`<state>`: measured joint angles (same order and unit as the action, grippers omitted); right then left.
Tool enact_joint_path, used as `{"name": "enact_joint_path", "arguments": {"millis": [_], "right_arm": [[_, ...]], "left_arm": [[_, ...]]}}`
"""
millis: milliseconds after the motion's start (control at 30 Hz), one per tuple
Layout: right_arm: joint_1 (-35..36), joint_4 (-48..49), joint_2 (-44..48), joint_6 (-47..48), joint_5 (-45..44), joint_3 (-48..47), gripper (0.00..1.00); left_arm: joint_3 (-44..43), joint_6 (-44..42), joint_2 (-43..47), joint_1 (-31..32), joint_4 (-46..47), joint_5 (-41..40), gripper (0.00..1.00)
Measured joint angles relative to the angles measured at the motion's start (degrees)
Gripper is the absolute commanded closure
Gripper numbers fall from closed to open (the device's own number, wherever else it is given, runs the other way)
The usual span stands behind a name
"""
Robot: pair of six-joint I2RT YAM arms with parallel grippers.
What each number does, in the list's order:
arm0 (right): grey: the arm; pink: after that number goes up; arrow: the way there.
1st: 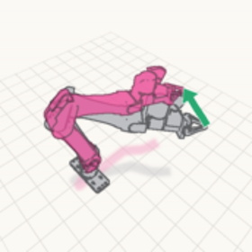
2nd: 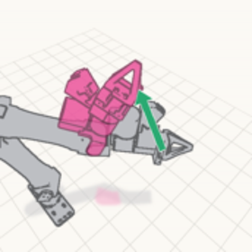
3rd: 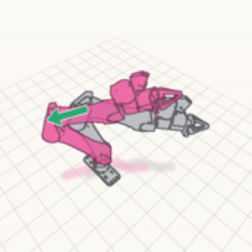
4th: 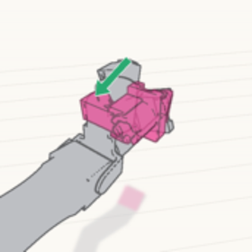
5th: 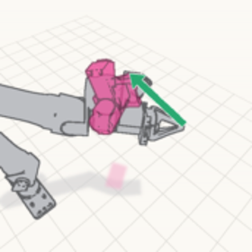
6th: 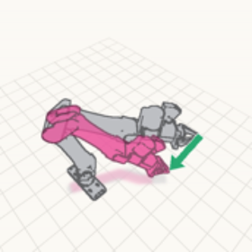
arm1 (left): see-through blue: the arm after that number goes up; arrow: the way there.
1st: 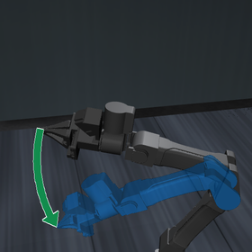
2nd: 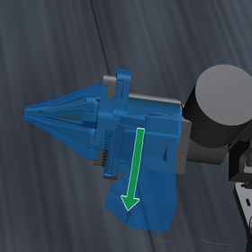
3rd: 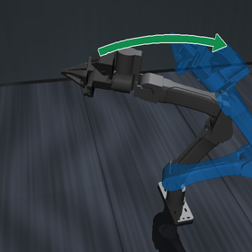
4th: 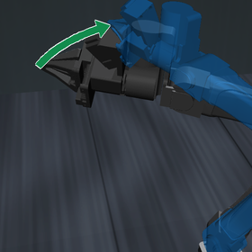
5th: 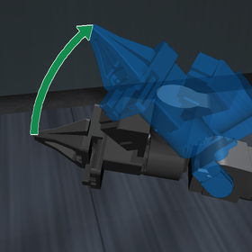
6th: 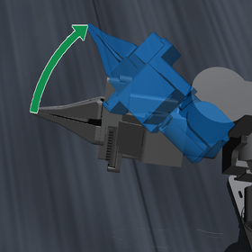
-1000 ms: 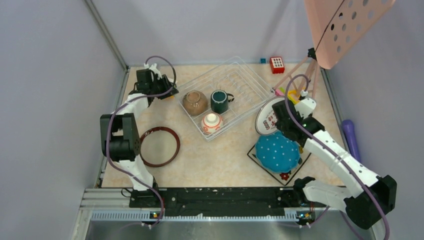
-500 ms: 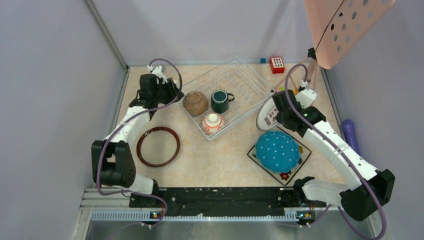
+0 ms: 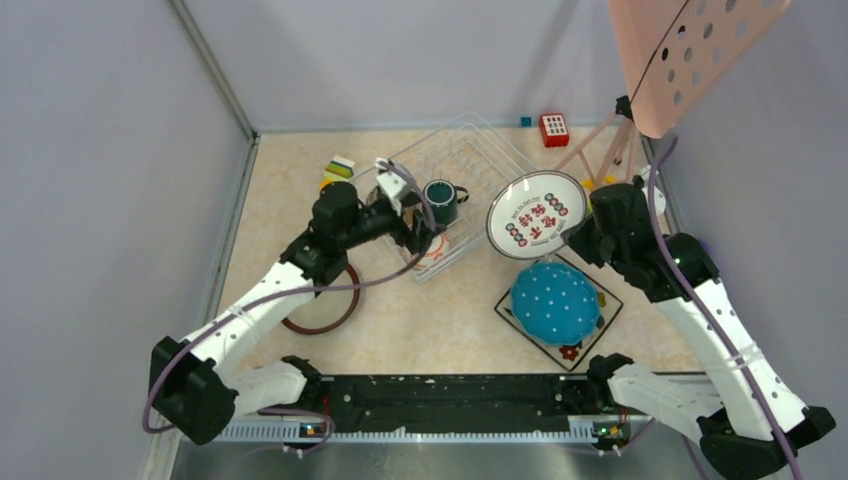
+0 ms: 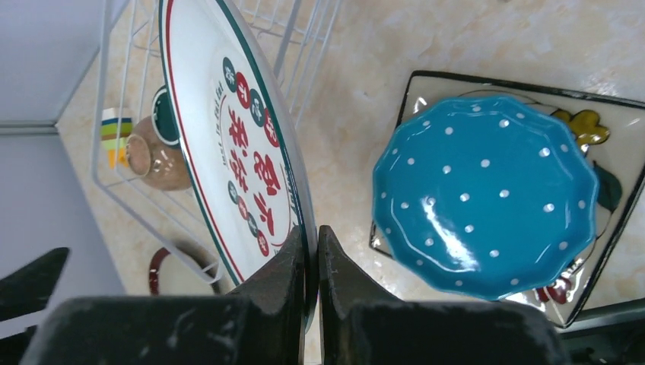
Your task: Load the mixed dishes into the dish rack
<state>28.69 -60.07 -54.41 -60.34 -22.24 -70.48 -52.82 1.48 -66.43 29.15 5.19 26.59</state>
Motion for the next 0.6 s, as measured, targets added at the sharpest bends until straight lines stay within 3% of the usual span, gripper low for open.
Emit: {"name": "enact_joint_path", "arguments": {"millis": [200,433,600], "right_arm": [[0.0,-1.14,-0.28,-4.98,6.51,-0.76,1.0],[0.0,-0.83,-0.85,-8.24,12.26,0.0,1.0],[0.0,-0.02,-0.85,-9.55,14.99,1.66,1.0]], "left_arm": [[5.68,-14.97,4.31,13.7,3.04,-2.23,0.15],[7.85,-29.64,5.6,22.38,4.26,-8.81,0.2],[6.45,-37.73,1.31,27.39,3.26,-14.27,0.29]]}}
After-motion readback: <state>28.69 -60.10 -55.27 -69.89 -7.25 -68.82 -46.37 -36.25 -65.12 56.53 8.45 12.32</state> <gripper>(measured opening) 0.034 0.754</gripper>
